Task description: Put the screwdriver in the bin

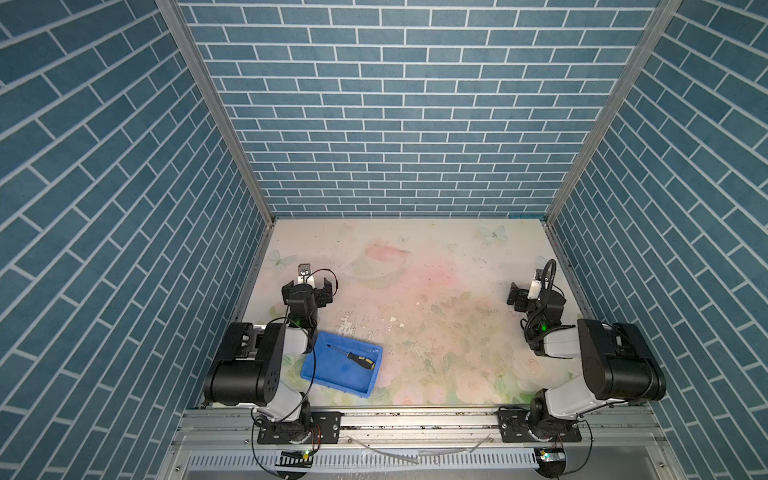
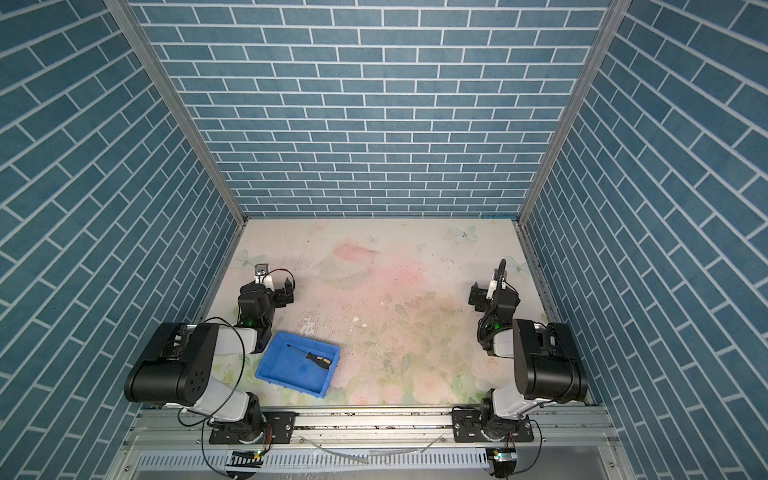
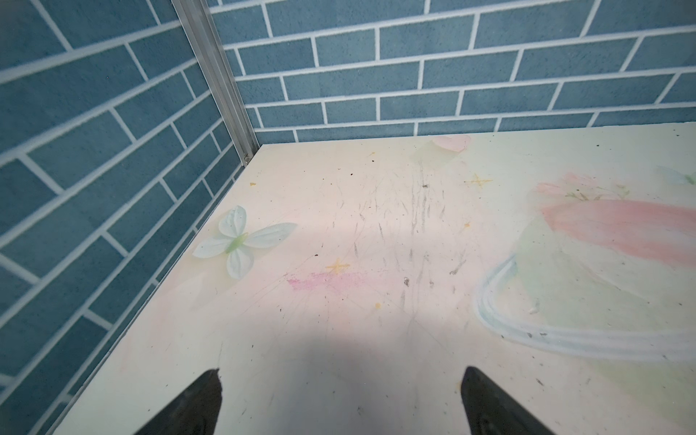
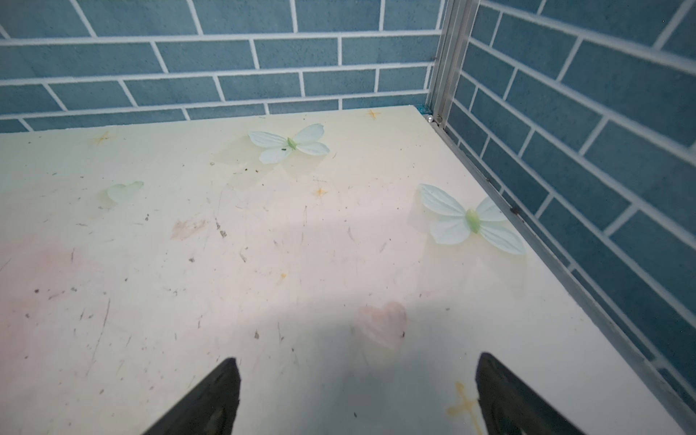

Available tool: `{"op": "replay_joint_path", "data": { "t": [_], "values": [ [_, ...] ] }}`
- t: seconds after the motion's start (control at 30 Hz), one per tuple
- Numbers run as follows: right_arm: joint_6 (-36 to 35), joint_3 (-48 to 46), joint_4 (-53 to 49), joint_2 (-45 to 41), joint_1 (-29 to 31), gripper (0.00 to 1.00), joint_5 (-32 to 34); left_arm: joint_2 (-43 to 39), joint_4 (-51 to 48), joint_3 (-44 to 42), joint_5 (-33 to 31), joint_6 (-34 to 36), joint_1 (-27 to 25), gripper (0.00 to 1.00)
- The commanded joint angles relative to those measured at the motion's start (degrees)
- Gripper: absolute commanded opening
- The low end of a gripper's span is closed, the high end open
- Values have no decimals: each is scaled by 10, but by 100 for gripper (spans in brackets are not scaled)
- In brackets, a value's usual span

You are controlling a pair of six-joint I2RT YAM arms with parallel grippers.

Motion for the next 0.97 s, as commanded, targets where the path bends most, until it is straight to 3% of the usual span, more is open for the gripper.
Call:
{"op": "replay_joint_path", "data": {
  "t": [0.0, 0.1, 0.27, 0.53, 0.67, 0.93],
  "values": [
    [10, 31, -48, 0, -2, 97, 3, 0, 9, -4, 2, -3, 2, 100],
    [5, 24, -38, -2, -2, 97, -3, 1, 9, -4, 3, -3, 3, 100],
    [0, -38, 78, -3, -1, 94, -13, 1, 9, -4, 3, -3, 2, 100],
    [1, -30, 61, -4, -1, 95, -10, 1, 4, -1, 9, 0, 2, 100],
    [1, -28, 58, -4, -1, 95, -9, 2, -28, 16, 68, 26, 1, 100],
    [0, -27, 55, -4, -2, 96, -11, 1, -22, 14, 70, 25, 1, 100]
  ]
}}
